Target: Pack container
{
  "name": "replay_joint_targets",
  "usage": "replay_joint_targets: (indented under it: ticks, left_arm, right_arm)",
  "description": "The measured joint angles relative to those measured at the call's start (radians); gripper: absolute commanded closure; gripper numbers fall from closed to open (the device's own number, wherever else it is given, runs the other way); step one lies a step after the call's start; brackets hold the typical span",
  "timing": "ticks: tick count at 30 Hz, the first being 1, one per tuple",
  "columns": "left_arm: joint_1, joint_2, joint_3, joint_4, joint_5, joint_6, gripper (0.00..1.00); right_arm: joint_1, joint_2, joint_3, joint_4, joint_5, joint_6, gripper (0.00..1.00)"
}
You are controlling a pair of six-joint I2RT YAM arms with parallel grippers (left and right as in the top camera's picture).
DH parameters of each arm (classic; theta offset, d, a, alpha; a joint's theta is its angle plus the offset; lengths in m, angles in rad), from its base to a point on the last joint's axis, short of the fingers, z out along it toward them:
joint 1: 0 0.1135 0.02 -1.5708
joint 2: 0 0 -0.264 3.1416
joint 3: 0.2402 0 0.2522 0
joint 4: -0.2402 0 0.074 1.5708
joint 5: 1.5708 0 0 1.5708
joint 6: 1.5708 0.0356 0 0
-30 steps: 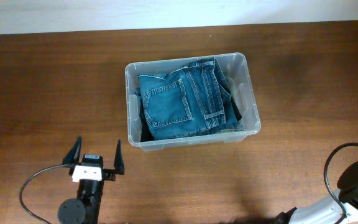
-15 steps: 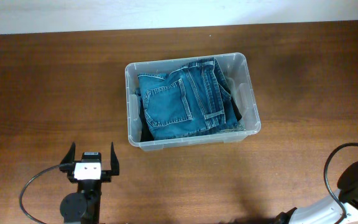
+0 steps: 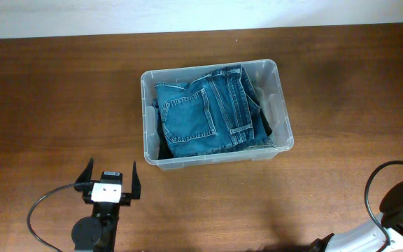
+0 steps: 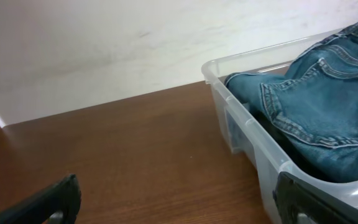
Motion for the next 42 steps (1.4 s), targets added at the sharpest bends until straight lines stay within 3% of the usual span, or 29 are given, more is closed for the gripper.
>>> replay_joint_targets:
  ticks: [12, 29, 42]
  left_arm:
    - [-0.003, 0.0, 0.0, 0.0, -0.004, 0.0, 0.0]
    - [-0.003, 0.0, 0.0, 0.013, -0.152, -0.25, 0.0]
    - [-0.003, 0.0, 0.0, 0.013, -0.154, -0.274, 0.0]
  right_arm:
    - [0.0, 0.0, 0.0, 0.0, 0.0, 0.0, 0.01]
    - [0.0, 0.0, 0.0, 0.0, 0.0, 0.0, 0.01]
    - [0.0, 0.0, 0.0, 0.0, 0.0, 0.0, 0.01]
